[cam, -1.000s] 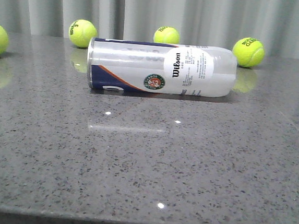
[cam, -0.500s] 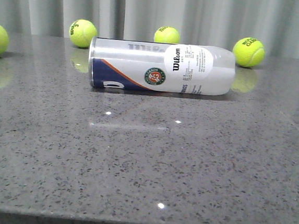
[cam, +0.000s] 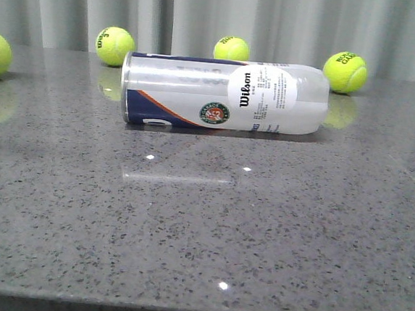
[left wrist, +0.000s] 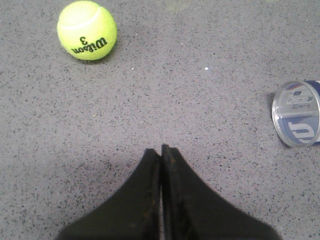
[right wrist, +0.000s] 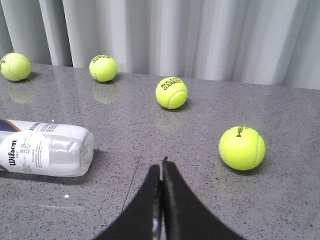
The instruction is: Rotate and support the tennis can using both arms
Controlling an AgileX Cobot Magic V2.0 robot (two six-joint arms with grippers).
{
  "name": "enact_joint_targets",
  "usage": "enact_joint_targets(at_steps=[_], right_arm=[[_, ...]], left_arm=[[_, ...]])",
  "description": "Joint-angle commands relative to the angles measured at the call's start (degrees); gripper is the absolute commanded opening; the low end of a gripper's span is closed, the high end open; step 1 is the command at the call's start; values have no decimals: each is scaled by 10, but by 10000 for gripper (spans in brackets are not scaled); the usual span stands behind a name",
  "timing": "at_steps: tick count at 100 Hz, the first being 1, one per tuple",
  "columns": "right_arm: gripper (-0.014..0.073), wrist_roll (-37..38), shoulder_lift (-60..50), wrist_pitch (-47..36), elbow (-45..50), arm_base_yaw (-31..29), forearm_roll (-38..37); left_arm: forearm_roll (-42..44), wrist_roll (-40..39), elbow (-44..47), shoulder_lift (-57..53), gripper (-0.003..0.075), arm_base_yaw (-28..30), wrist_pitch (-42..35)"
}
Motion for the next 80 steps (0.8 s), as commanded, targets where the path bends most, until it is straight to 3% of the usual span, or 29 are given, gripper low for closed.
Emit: enact_joint_targets(at_steps=[1, 11, 28, 35, 41, 58, 80], right_arm=[[-68, 1, 0, -45, -16, -3, -3], [-68, 1, 0, -45, -16, -3, -3], [-68, 1, 0, -45, -16, -3, -3], [-68, 1, 0, -45, -16, -3, -3], [-68, 1, 0, -45, -16, -3, -3], [-68, 1, 0, -45, -16, -3, -3], [-68, 1, 0, -45, -16, -3, -3]], left_arm=[[-15, 12, -20, -7, 17, -2, -30], [-22, 22, -20, -7, 150, -2, -29], [-23, 22, -20, -7, 553, -2, -32], [-26, 22, -20, -7, 669, -2, -34], [-37, 21, -20, -7, 698, -2, -29], [-119, 33, -20, -7, 653, -2, -26], [-313, 178, -20, -5, 650, -2, -11]])
